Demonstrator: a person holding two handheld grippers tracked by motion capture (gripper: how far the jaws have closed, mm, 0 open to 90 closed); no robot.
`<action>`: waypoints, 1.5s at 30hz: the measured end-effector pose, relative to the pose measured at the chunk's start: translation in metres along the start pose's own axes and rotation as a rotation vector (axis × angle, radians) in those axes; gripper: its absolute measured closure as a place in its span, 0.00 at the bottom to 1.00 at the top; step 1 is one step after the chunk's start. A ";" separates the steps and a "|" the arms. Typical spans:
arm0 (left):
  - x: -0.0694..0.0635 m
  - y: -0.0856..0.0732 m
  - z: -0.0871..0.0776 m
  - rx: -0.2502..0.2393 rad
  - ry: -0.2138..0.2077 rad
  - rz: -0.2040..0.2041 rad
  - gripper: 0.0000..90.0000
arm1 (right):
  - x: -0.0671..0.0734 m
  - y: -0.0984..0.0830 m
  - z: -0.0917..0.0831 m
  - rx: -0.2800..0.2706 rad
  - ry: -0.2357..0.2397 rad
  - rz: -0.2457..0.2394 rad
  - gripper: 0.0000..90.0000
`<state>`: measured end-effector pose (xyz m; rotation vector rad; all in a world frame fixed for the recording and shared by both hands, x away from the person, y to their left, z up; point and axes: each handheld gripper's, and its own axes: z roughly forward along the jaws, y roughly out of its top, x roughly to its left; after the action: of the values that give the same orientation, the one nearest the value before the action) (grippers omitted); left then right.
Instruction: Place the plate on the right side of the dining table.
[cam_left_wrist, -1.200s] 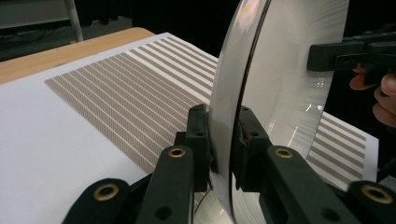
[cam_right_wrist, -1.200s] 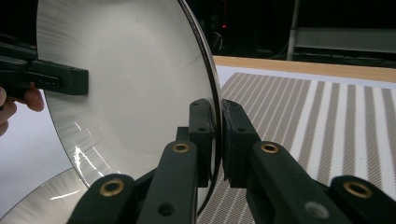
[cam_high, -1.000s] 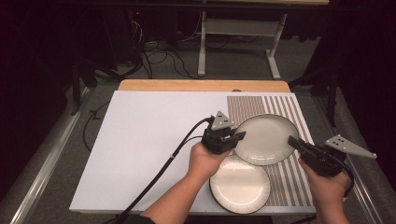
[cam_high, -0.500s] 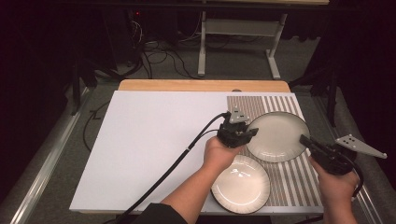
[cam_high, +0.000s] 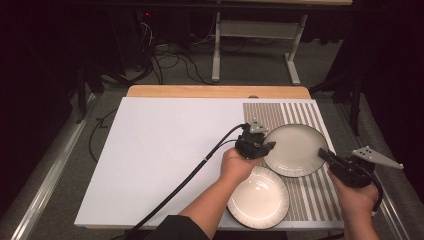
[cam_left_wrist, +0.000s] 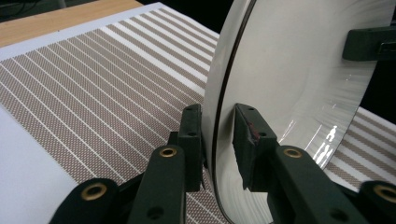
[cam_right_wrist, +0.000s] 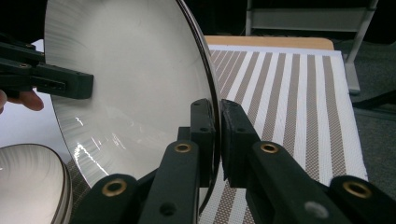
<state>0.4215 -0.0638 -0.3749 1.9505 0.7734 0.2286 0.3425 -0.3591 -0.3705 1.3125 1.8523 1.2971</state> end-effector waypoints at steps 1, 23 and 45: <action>0.000 -0.001 0.001 0.003 0.000 -0.005 0.81 | 0.000 -0.001 0.001 0.002 -0.002 0.002 0.96; 0.005 -0.011 0.014 0.055 0.008 -0.051 0.77 | 0.004 -0.012 0.005 0.036 -0.024 -0.021 0.97; 0.018 -0.029 -0.067 -0.095 0.082 -0.023 0.37 | 0.005 -0.012 0.005 0.038 -0.046 -0.041 0.96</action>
<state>0.3922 0.0045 -0.3692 1.8510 0.8236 0.3276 0.3401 -0.3533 -0.3830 1.3059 1.8717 1.2061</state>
